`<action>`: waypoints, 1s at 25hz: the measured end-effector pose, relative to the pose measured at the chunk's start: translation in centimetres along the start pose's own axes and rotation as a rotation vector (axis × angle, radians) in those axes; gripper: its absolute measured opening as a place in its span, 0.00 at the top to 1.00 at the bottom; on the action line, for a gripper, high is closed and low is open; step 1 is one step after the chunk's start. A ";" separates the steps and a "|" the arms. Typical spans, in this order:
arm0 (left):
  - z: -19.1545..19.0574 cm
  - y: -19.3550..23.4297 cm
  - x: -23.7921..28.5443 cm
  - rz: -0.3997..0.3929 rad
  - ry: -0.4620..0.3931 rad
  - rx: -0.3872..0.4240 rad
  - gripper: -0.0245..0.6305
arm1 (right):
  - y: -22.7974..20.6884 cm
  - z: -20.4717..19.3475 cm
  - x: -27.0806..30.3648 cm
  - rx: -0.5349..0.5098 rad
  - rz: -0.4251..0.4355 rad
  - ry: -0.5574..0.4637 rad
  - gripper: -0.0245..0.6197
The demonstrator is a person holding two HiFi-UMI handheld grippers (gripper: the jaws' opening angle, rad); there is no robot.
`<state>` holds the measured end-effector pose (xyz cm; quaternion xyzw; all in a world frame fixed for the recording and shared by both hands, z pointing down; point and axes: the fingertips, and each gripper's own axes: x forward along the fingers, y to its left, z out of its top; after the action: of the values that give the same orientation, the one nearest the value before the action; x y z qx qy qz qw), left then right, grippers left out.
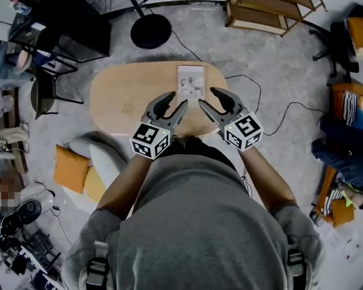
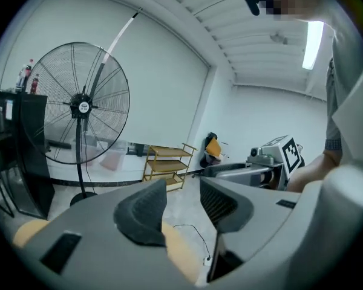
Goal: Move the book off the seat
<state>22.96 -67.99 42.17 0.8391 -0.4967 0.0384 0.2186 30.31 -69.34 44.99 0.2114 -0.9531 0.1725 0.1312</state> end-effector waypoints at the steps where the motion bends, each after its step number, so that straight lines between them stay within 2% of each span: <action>1: 0.7 -0.2 -0.4 -0.009 -0.011 0.015 0.69 | 0.4 0.7 -0.2 -0.006 -0.006 -0.013 0.64; 3: 1.9 -0.3 -1.2 -0.023 -0.027 0.035 0.72 | 1.4 1.9 -0.6 -0.021 -0.017 -0.044 0.67; 5: 2.7 -0.3 -2.0 -0.029 -0.040 0.044 0.80 | 2.5 3.0 -1.0 -0.037 -0.025 -0.071 0.70; 9: 4.2 -0.6 -3.2 -0.045 -0.069 0.062 0.86 | 4.5 5.0 -1.9 -0.066 -0.030 -0.114 0.76; 13: 5.6 -1.2 -4.8 -0.077 -0.110 0.132 0.92 | 6.2 6.4 -2.3 -0.106 -0.045 -0.138 0.83; 18: 7.2 -1.7 -6.6 -0.111 -0.155 0.188 0.94 | 7.5 7.9 -2.8 -0.138 -0.085 -0.168 0.95; 25: 10.0 -2.4 -7.5 -0.132 -0.213 0.195 0.94 | 8.6 9.6 -3.4 -0.173 -0.107 -0.199 0.95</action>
<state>19.67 -64.92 30.24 0.8866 -0.4545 -0.0173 0.0844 27.74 -64.44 32.82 0.2658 -0.9601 0.0607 0.0627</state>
